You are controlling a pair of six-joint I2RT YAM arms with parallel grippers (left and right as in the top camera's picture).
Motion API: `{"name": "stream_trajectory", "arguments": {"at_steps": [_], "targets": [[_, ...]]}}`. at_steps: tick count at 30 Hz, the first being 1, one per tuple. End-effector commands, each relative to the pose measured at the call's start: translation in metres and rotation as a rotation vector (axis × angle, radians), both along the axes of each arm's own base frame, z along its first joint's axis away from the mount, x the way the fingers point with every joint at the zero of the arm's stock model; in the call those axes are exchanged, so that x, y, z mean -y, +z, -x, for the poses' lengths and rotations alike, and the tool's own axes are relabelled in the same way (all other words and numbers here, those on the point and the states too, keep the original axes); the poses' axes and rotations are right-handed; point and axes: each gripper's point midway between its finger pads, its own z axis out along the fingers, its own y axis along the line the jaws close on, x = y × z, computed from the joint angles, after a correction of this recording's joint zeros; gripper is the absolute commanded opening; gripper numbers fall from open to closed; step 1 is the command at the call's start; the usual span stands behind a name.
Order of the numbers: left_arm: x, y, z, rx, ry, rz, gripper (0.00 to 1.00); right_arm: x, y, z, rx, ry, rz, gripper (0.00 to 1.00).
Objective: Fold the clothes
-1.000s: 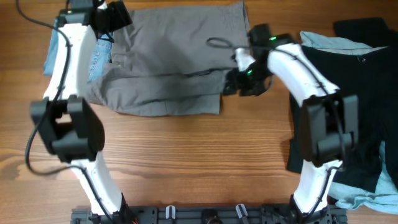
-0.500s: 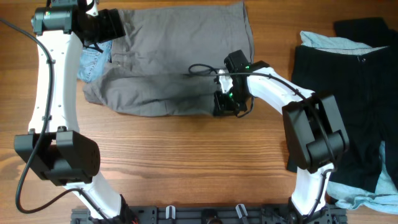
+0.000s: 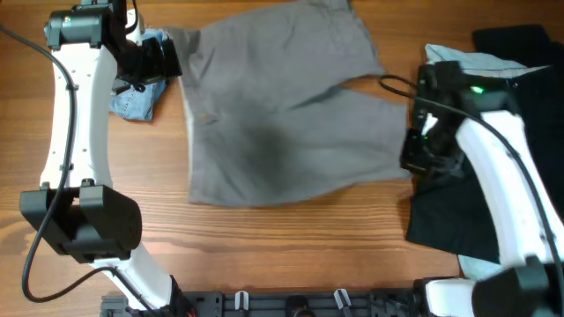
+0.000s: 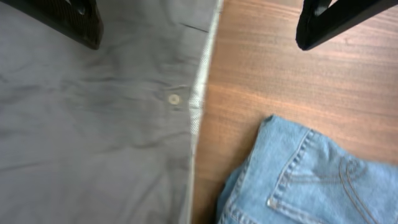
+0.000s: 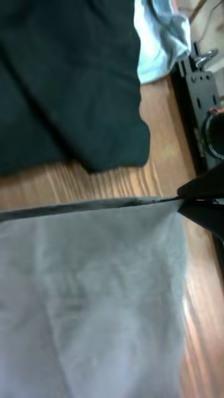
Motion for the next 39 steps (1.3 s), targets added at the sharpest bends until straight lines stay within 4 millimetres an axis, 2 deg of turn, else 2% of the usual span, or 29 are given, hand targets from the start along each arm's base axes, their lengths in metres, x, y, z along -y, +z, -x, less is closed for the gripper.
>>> {"name": "stream_trajectory", "arguments": {"at_steps": [1,6,9,10,12,15,17,19,25,28,29,31,33,37,39], "targets": [[0.002,-0.013,0.019,-0.073,0.047,0.029,1.00,0.009,0.014,-0.006,0.085,-0.031,0.045,0.05],[0.013,-0.052,0.057,-0.257,0.086,0.094,0.98,0.008,0.009,-0.014,0.093,-0.032,0.044,0.05],[0.016,-0.079,0.085,-0.380,0.136,0.110,0.95,0.008,0.008,-0.020,0.117,-0.045,0.043,0.05],[0.017,-0.094,0.101,-0.445,0.171,0.113,0.93,0.008,0.009,-0.024,0.133,-0.045,0.041,0.05],[0.027,-0.116,0.133,-0.571,0.202,0.158,0.81,0.007,0.009,-0.030,0.158,-0.048,0.039,0.05],[0.043,-0.132,0.165,-0.688,0.212,0.237,0.64,0.007,0.010,-0.036,0.181,-0.048,0.036,0.05],[0.044,-0.141,0.183,-0.749,0.219,0.239,0.59,0.007,0.010,-0.038,0.190,-0.049,0.035,0.05],[0.045,-0.148,0.196,-0.790,0.225,0.238,0.60,0.006,0.010,-0.038,0.192,-0.049,0.032,0.05],[0.065,-0.187,0.209,-0.764,0.220,0.324,0.65,0.006,0.010,-0.040,0.198,-0.049,0.031,0.06],[0.066,-0.208,0.216,-0.745,0.260,0.325,0.63,0.006,0.010,-0.040,0.198,-0.049,0.031,0.06],[0.066,-0.212,0.218,-0.737,0.260,0.326,0.59,0.006,0.010,-0.040,0.198,-0.049,0.031,0.06],[0.066,-0.215,0.219,-0.735,0.263,0.325,0.43,0.006,0.010,-0.040,0.198,-0.049,0.031,0.06],[0.066,-0.215,0.219,-0.733,0.263,0.322,0.21,0.006,0.010,-0.040,0.198,-0.049,0.032,0.06],[0.057,-0.216,0.213,-0.704,0.268,0.290,0.06,0.007,0.011,-0.041,0.201,-0.045,0.035,0.04],[0.047,-0.210,0.207,-0.683,0.288,0.270,0.04,0.006,0.011,-0.041,0.202,-0.021,0.034,0.04]]}}
